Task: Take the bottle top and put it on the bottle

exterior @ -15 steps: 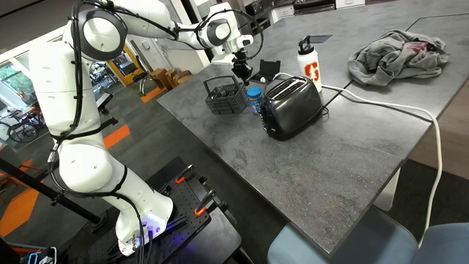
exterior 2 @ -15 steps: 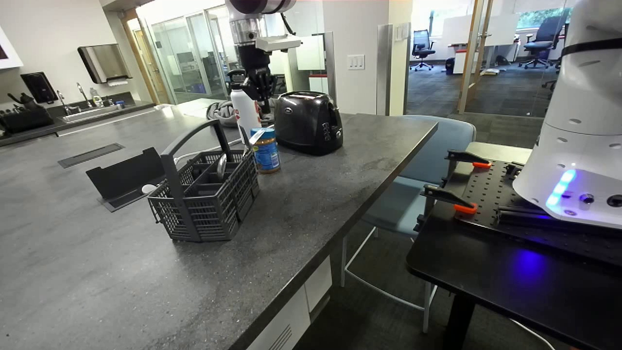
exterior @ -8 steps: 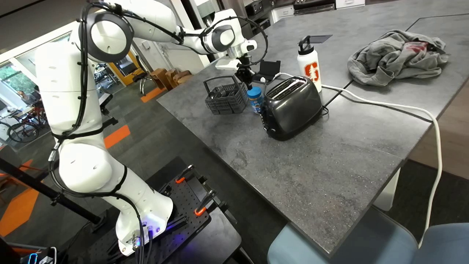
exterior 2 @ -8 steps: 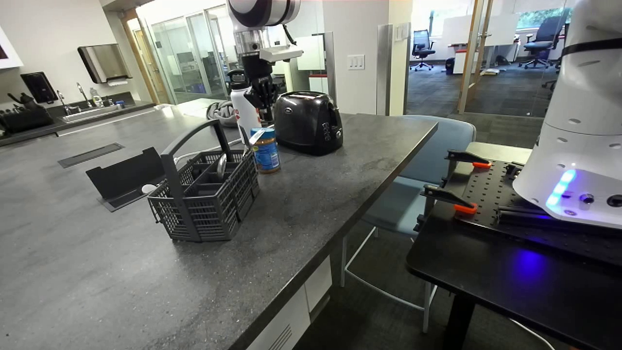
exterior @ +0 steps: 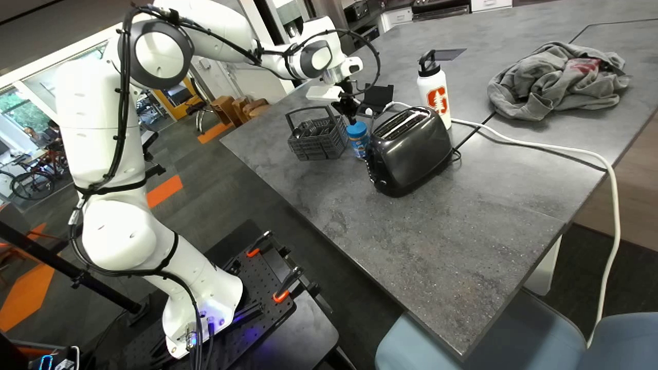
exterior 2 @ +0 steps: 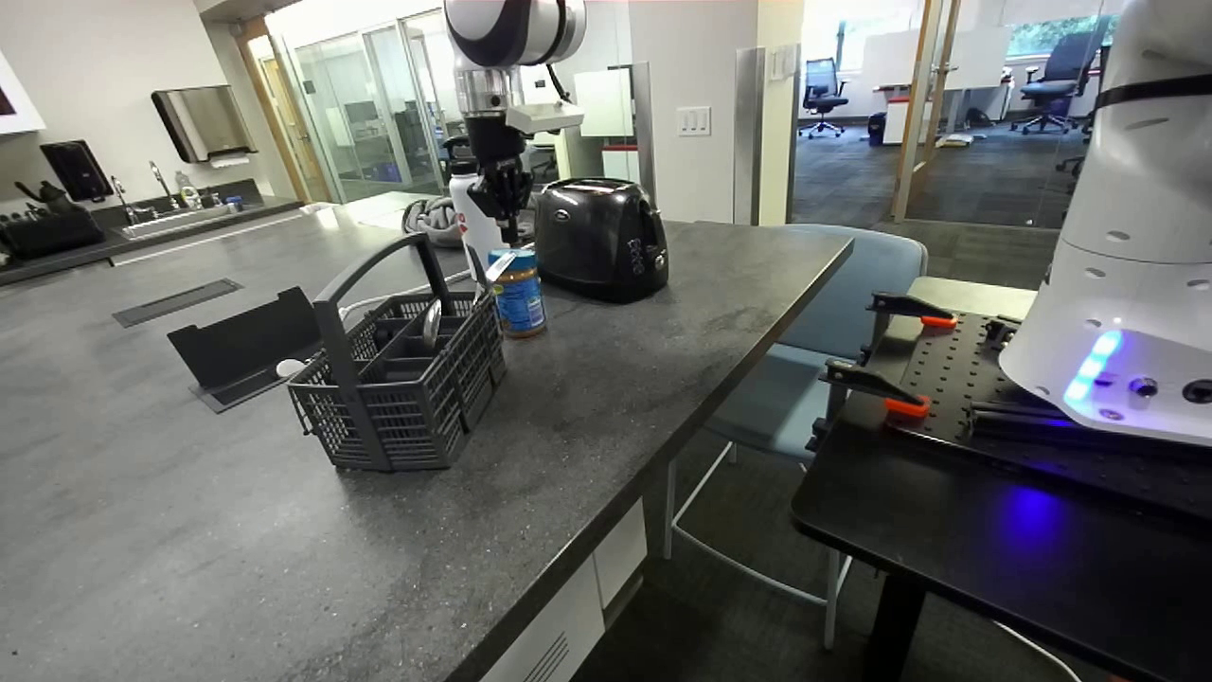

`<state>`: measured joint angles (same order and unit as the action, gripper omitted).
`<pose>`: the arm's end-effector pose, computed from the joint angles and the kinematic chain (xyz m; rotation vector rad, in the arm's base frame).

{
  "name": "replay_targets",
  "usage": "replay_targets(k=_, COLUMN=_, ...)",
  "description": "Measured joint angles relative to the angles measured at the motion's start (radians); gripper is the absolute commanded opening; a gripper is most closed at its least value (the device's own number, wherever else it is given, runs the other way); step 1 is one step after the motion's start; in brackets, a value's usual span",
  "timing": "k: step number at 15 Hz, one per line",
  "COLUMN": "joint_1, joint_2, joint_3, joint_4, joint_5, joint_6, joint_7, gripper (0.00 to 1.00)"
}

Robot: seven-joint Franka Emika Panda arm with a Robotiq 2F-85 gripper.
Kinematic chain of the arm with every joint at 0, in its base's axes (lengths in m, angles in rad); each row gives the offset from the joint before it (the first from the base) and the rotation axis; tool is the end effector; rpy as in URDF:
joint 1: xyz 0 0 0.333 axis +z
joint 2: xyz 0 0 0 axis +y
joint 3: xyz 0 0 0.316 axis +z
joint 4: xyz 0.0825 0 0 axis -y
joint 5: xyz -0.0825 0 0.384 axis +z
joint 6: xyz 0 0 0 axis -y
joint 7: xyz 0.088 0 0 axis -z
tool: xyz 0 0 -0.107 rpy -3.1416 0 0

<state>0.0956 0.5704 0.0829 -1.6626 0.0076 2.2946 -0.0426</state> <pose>0.6783 0.1157 0.2831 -3.0702 -0.3108 -0.0924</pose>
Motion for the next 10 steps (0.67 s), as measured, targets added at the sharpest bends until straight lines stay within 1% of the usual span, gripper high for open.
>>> replay_targets(k=4, joint_1=-0.009, joint_2=0.006, joint_3=0.013, joint_4=0.000, joint_5=0.023, joint_6=0.011, joint_7=-0.034, gripper=0.00)
replay_targets(k=10, joint_1=-0.009, joint_2=0.021, joint_3=0.014, joint_4=0.000, joint_5=0.026, joint_6=0.012, joint_7=-0.037, gripper=0.00)
